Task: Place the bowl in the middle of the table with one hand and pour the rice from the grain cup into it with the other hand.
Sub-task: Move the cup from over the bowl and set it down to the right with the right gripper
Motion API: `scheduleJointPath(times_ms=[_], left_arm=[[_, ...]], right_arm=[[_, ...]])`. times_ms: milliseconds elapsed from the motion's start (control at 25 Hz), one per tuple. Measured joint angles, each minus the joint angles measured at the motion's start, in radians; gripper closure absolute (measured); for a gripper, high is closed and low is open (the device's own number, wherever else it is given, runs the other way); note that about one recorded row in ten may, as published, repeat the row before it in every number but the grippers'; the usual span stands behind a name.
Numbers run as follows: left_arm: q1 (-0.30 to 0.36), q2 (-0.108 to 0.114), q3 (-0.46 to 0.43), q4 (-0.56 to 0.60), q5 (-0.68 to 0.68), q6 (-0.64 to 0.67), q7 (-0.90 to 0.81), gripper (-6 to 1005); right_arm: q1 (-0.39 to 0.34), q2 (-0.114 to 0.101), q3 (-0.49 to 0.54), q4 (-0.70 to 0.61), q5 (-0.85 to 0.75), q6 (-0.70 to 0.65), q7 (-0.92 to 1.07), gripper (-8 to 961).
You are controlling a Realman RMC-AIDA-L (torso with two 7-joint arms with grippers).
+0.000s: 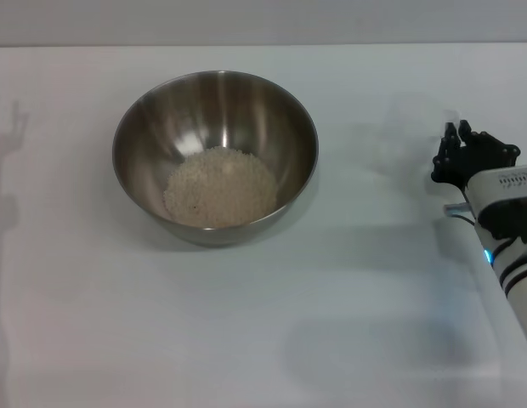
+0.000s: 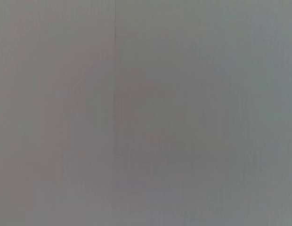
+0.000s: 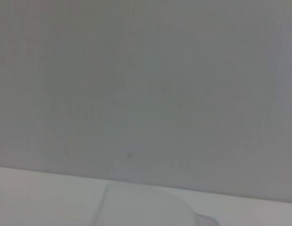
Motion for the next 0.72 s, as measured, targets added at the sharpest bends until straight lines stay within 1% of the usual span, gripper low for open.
scheduleJointPath(times_ms=[80,240,280,480,560,640,680,720], left_arm=[[0.002,0.001,0.0,0.0,0.0,0.001,0.0,159],[0.003,0.001,-0.001,0.0,0.0,0.002,0.0,159],[0.002,0.001,-0.002,0.0,0.0,0.002,0.0,159],[-0.001,0.003,-0.002,0.0,0.0,0.003,0.0,159],[-0.001,0.003,-0.002,0.0,0.0,0.003,0.0,159],[-0.002,0.003,-0.002,0.0,0.0,0.003,0.0,159],[-0.002,0.003,-0.002,0.0,0.0,0.003,0.0,159],[-0.002,0.003,-0.002,0.0,0.0,0.003,0.0,159]], right_arm=[[-0.02,0.001,-0.024,0.014,0.0,-0.044,-0.007,824],[-0.045,-0.001,-0.021,0.034,0.004,-0.059,-0.045,813],[-0.061,-0.001,-0.017,0.043,0.008,-0.069,-0.079,779],[-0.097,-0.002,-0.019,0.074,0.008,-0.087,-0.114,607],[-0.104,-0.002,-0.022,0.078,0.006,-0.097,-0.117,516],[-0.121,-0.001,-0.034,0.085,-0.005,-0.14,-0.119,425],[-0.144,0.001,-0.05,0.1,-0.018,-0.217,-0.119,380],[-0.144,0.001,-0.05,0.1,-0.018,-0.217,-0.119,380]])
